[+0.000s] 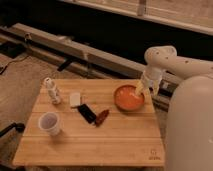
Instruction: Move the arm in a circular motion
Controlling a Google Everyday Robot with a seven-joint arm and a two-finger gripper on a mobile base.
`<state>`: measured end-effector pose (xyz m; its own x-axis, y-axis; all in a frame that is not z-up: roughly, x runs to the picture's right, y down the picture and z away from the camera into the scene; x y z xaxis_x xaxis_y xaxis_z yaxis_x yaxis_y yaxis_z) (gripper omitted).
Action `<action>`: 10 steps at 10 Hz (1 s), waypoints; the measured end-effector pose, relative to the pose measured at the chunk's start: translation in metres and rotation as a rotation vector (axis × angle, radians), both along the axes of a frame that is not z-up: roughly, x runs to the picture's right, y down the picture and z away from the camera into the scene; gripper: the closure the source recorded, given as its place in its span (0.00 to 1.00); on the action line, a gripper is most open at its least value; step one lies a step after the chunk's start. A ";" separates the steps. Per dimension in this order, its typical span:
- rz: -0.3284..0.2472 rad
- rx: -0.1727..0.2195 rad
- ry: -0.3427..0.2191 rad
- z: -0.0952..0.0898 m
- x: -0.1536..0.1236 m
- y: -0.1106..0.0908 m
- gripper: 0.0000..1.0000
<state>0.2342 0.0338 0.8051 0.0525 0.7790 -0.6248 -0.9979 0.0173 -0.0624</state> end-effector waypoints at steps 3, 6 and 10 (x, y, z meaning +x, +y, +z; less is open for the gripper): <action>0.010 0.009 0.004 0.002 -0.002 -0.002 0.33; 0.004 0.022 -0.004 0.003 -0.010 -0.007 0.33; 0.004 0.031 -0.017 0.003 -0.016 -0.009 0.33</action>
<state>0.2185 0.0245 0.8077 0.0594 0.7984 -0.5991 -0.9968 0.0154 -0.0784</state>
